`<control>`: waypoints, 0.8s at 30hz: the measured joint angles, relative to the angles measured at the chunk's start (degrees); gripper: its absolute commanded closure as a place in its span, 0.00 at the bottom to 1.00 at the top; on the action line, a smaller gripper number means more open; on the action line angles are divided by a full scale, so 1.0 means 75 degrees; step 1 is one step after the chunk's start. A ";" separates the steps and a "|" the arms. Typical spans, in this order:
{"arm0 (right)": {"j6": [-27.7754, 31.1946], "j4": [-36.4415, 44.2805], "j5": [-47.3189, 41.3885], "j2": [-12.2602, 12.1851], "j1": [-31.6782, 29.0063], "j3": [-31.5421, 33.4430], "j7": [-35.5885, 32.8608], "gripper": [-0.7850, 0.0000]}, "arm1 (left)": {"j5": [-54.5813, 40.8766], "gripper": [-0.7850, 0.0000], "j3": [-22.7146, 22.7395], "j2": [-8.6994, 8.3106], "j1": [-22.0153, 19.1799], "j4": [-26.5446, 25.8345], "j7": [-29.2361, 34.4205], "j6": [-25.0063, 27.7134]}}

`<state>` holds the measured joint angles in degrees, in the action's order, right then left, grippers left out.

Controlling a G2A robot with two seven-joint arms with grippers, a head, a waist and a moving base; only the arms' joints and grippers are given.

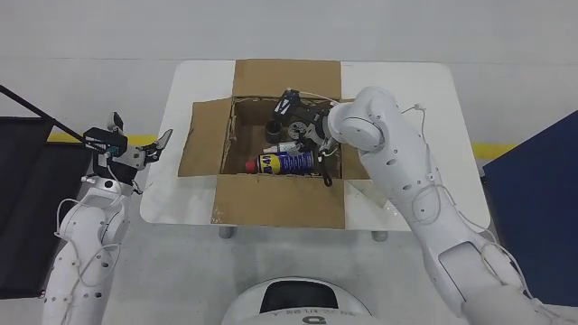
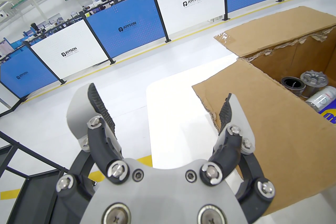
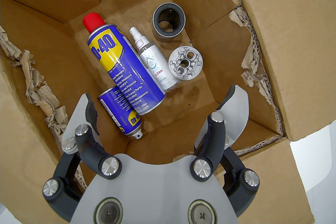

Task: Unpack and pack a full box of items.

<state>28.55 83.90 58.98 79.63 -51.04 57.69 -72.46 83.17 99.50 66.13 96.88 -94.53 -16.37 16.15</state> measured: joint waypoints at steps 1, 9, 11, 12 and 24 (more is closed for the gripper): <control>0.0000 0.0000 0.0000 0.0000 0.0000 0.0000 0.0000 0.00 | 0.0000 0.00 0.0000 0.0000 0.0000 0.0000 0.0000 0.0000; 0.0000 0.0000 0.0000 0.0000 0.0000 0.0000 0.0000 0.00 | 0.0000 0.00 0.0000 0.0000 0.0000 0.0000 0.0000 0.0000; 0.0000 0.0000 0.0000 0.0000 0.0000 0.0000 0.0000 0.00 | 0.0000 0.00 0.0000 0.0000 0.0000 0.0000 0.0000 0.0000; 0.0000 0.0000 0.0000 0.0000 0.0000 0.0000 0.0000 0.00 | 0.0000 0.00 0.0000 0.0000 0.0000 0.0000 0.0000 0.0000; 0.0266 -0.0786 -0.0879 -0.0141 0.0701 -0.0684 -0.0170 0.07 | 0.0000 0.00 0.0000 0.0000 0.0000 0.0000 0.0000 0.0000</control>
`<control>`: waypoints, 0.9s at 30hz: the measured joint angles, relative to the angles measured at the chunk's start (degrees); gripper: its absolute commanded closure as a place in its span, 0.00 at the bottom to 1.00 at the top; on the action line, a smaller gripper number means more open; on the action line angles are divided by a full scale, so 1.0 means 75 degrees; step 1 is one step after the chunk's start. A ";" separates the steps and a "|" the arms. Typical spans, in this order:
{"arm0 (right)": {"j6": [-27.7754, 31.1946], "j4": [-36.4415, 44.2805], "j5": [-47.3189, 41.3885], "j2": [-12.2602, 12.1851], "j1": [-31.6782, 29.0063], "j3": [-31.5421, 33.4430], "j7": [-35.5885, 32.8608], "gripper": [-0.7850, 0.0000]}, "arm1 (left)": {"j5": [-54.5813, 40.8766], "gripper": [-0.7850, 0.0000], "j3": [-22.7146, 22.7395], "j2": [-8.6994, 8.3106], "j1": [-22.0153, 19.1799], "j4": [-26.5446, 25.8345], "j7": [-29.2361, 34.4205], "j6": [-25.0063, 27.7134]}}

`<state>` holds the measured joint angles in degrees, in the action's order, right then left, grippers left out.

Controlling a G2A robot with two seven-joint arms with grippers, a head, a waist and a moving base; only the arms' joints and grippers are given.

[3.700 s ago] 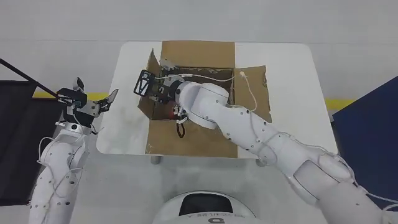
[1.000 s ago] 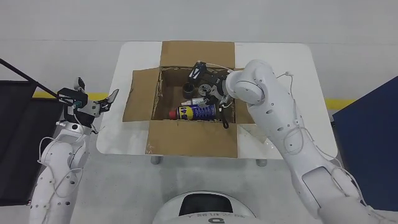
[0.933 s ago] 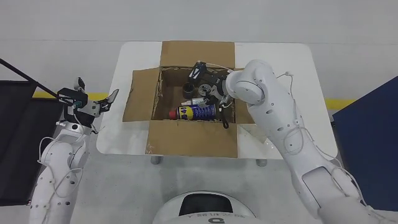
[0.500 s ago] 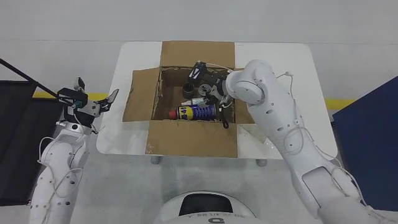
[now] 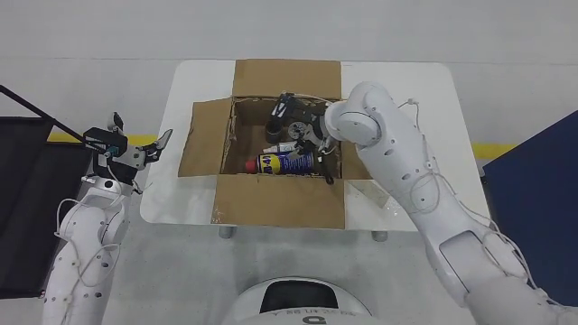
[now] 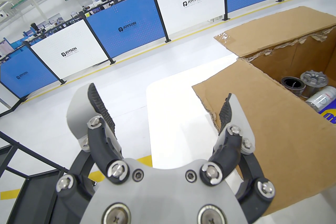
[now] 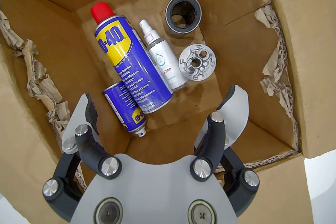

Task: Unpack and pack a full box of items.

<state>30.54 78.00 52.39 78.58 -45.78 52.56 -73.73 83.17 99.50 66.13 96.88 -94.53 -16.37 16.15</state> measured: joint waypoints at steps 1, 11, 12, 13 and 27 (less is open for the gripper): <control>0.0011 -0.0109 -0.0082 -0.0013 0.0090 -0.0061 0.0010 0.12 | 0.0000 0.00 0.0000 0.0000 0.0000 0.0000 0.0000 0.0000; 0.0379 -0.1426 -0.0988 -0.0034 0.1002 -0.1723 0.0378 0.22 | 0.0000 0.00 0.0000 0.0000 0.0000 0.0000 0.0000 0.0000; 0.0382 -0.1514 -0.1051 -0.0019 0.1114 -0.1940 0.0380 0.22 | 0.0000 0.00 0.0000 0.0000 0.0000 0.0000 0.0000 0.0000; 0.0385 -0.1583 -0.1100 -0.0003 0.1198 -0.2103 0.0383 0.23 | 0.0000 0.00 0.0000 0.0000 0.0000 0.0000 0.0000 0.0000; 0.0738 -0.3007 -0.1897 0.0410 0.2539 -0.4343 0.0737 0.48 | 0.0000 0.00 0.0000 0.0000 0.0000 0.0000 0.0000 0.0000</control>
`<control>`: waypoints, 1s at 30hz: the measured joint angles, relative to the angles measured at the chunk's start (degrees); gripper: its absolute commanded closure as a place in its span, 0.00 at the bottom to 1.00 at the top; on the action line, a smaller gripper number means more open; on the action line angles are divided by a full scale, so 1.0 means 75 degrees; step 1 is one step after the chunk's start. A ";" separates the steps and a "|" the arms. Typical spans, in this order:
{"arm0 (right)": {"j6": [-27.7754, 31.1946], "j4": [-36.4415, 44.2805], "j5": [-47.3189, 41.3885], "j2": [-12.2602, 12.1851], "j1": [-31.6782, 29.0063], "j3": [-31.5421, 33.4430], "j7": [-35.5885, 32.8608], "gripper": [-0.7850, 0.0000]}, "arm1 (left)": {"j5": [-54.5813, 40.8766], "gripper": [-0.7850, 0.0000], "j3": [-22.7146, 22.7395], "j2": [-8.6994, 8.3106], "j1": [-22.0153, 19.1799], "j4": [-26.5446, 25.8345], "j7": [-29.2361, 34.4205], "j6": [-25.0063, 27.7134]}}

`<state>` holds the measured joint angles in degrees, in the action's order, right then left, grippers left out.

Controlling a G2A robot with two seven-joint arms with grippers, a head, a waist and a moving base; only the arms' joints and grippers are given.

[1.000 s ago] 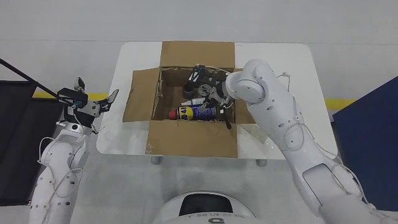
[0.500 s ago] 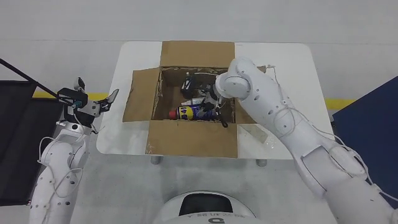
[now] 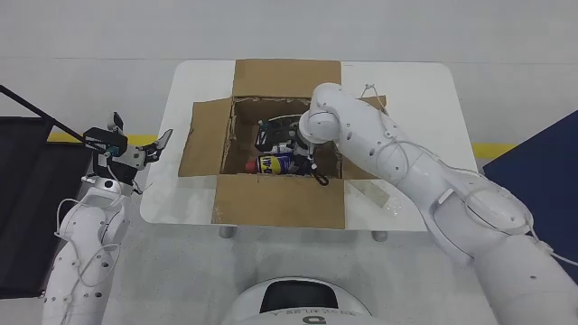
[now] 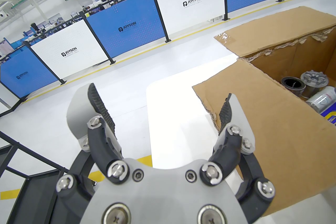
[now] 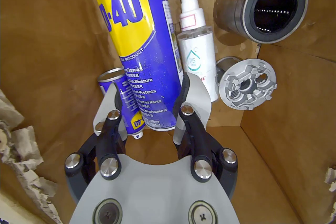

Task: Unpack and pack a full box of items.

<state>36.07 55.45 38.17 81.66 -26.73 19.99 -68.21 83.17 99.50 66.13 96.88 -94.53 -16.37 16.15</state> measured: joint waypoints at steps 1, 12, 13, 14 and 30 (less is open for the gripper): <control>-0.0009 -0.0095 -0.0032 0.0047 0.0069 -0.0090 -0.0009 0.49 | 0.0000 0.00 0.0000 0.0000 0.0000 0.0000 0.0000 0.0000; -0.0012 -0.1099 -0.0244 0.0697 0.0481 -0.0993 -0.0011 0.47 | 0.0000 0.00 0.0000 0.0000 0.0000 0.0000 0.0000 0.0000; -0.0005 -0.1197 -0.0234 0.0763 0.0487 -0.1035 -0.0005 0.48 | 0.0000 0.00 0.0000 0.0000 0.0000 0.0000 0.0000 0.0000; 0.0012 -0.1299 -0.0225 0.0829 0.0493 -0.1075 0.0012 0.48 | 0.0000 0.00 0.0000 0.0000 0.0000 0.0000 0.0000 0.0000; 0.0447 -0.2928 0.0244 0.1744 0.0596 -0.1366 0.0447 1.00 | 0.0000 0.00 0.0000 0.0000 0.0000 0.0000 0.0000 0.0000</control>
<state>39.43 33.49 40.00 94.73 -22.27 9.74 -64.86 83.17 99.50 66.13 96.88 -94.53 -16.36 16.15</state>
